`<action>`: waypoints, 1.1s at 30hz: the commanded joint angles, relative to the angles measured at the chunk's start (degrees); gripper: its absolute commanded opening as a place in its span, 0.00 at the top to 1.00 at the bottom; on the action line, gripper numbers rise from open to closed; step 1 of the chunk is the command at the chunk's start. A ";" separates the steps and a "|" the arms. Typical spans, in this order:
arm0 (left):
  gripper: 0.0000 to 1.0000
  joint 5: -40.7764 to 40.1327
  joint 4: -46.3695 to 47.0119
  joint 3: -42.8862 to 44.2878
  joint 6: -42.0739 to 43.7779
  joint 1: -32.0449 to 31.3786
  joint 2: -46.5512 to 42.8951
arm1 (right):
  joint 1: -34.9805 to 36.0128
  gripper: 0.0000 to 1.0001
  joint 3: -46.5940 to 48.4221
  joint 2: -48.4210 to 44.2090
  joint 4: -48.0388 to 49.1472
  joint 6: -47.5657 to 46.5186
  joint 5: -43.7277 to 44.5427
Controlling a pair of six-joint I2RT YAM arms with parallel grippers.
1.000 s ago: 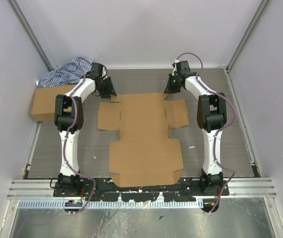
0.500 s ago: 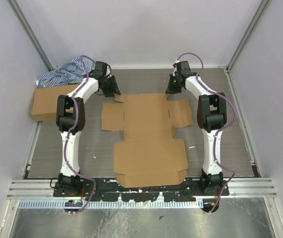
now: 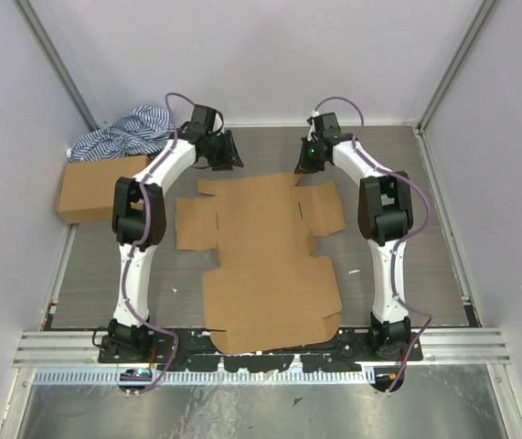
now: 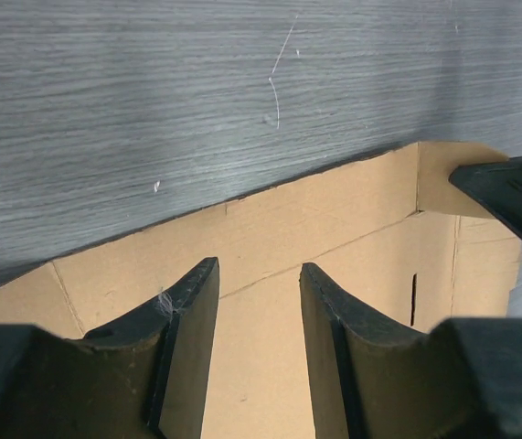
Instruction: Fold the paper box
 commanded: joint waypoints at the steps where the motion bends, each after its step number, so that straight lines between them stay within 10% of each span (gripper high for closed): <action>1: 0.52 1.10 -1.76 2.49 -0.45 0.56 2.03 | 0.55 0.96 2.30 -2.56 -0.26 0.00 -1.46; 14: 0.40 -10.47 -2.92 -10.19 1.17 5.12 -8.47 | 0.72 0.95 4.45 -1.40 -2.67 0.16 1.86; 33: 0.43 -2.58 -0.77 -14.90 0.00 7.74 -6.38 | 0.76 0.95 4.29 -1.13 -2.63 0.16 1.25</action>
